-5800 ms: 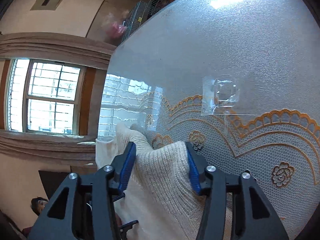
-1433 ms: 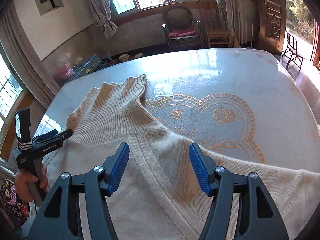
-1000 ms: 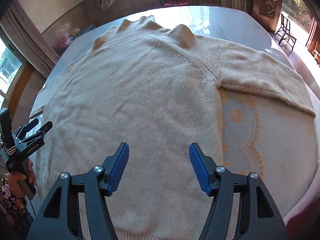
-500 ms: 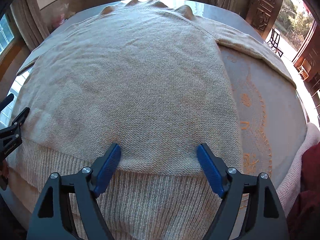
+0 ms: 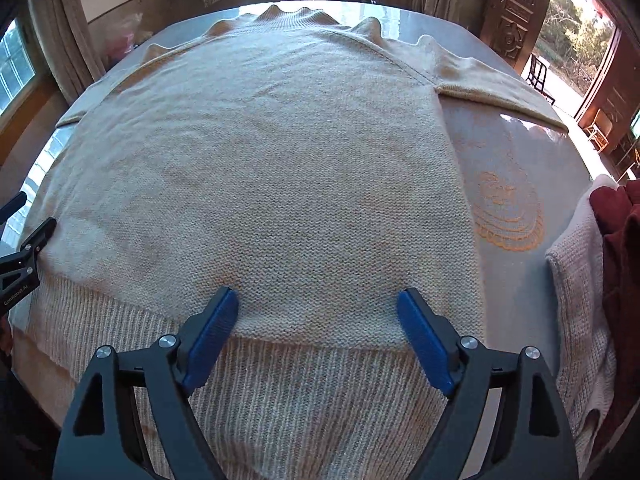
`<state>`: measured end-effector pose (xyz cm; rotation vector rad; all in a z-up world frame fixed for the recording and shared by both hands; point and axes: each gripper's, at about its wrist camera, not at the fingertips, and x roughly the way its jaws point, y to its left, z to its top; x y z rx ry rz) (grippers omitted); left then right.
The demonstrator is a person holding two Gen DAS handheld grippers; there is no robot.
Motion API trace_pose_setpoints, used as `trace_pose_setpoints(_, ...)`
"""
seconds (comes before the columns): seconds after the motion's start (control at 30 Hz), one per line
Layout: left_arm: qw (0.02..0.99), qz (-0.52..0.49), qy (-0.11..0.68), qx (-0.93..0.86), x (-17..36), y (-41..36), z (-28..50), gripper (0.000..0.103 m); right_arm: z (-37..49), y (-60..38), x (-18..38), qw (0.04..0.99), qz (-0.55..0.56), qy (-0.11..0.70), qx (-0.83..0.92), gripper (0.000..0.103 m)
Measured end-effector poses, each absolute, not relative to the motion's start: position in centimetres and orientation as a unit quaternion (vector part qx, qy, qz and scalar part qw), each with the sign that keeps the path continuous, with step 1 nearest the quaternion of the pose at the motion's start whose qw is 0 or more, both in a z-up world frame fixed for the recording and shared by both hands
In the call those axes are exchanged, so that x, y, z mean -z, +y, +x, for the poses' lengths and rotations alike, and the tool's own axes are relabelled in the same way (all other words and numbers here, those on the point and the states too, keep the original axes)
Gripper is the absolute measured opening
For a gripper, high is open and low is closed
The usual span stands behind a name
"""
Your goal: Fold clothes
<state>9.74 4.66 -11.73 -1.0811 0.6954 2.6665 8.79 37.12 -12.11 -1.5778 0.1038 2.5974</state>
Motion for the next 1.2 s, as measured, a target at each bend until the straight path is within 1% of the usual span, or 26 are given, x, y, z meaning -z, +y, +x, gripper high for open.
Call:
trace_pose_setpoints(0.13,0.084,-0.374,0.226,-0.896,11.6,4.6,9.2,0.082,10.8,36.3,12.1,0.048,-0.512,0.035,-0.857,0.088)
trace_pose_setpoints(0.2,0.084,-0.394,0.216,-0.889,11.2,4.7,8.3,0.082,10.3,36.4,11.9,0.032,-0.522,0.030,-0.852,0.092)
trace_pose_setpoints(0.27,0.080,-0.400,0.194,-0.892,10.7,5.1,7.4,0.081,9.5,36.7,11.5,0.015,-0.533,0.041,-0.845,0.092)
trace_pose_setpoints(0.37,0.059,-0.394,0.149,-0.905,9.3,4.5,4.1,0.081,9.0,39.2,9.5,0.007,-0.490,0.111,-0.865,0.092)
trace_pose_setpoints(0.43,0.041,-0.391,0.126,-0.911,8.3,4.3,1.1,0.081,7.0,41.7,8.4,0.015,-0.476,0.132,-0.869,0.092)
trace_pose_setpoints(0.5,0.017,-0.391,0.121,-0.912,7.8,4.5,-2.6,0.081,4.8,44.3,7.1,0.040,-0.469,0.128,-0.873,0.092)
trace_pose_setpoints(0.57,-0.016,-0.389,0.128,-0.912,7.5,4.3,-6.7,0.081,1.2,48.4,6.2,0.072,-0.464,0.134,-0.873,0.092)
trace_pose_setpoints(0.67,-0.098,-0.386,0.157,-0.904,7.7,2.8,-13.4,0.081,-3.6,55.7,5.2,0.132,-0.462,0.153,-0.864,0.092)
trace_pose_setpoints(0.73,-0.149,-0.397,0.172,-0.889,8.3,1.6,-17.2,0.081,-5.9,61.1,5.7,0.185,-0.468,0.167,-0.848,0.092)
trace_pose_setpoints(0.8,-0.178,-0.411,0.174,-0.877,9.1,0.7,-20.5,0.081,-7.9,65.2,6.8,0.220,-0.476,0.187,-0.831,0.090)
trace_pose_setpoints(0.87,-0.190,-0.425,0.174,-0.868,10.2,0.2,-23.0,0.081,-9.6,67.6,7.9,0.222,-0.476,0.204,-0.826,0.090)
trace_pose_setpoints(0.97,-0.204,-0.450,0.182,-0.850,12.3,-0.1,-26.3,0.082,-11.7,68.0,8.8,0.216,-0.475,0.168,-0.836,0.090)
trace_pose_setpoints(1.03,-0.211,-0.439,0.193,-0.852,12.6,0.0,-26.9,0.082,-13.3,67.5,9.7,0.201,-0.487,0.137,-0.839,0.090)
trace_pose_setpoints(1.1,-0.213,-0.434,0.218,-0.848,13.0,0.3,-27.2,0.082,-13.7,67.7,10.7,0.219,-0.510,0.121,-0.823,0.090)
trace_pose_setpoints(1.2,-0.222,-0.416,0.287,-0.834,13.7,1.6,-26.6,0.082,-12.3,68.9,11.2,0.246,-0.501,0.146,-0.817,0.091)
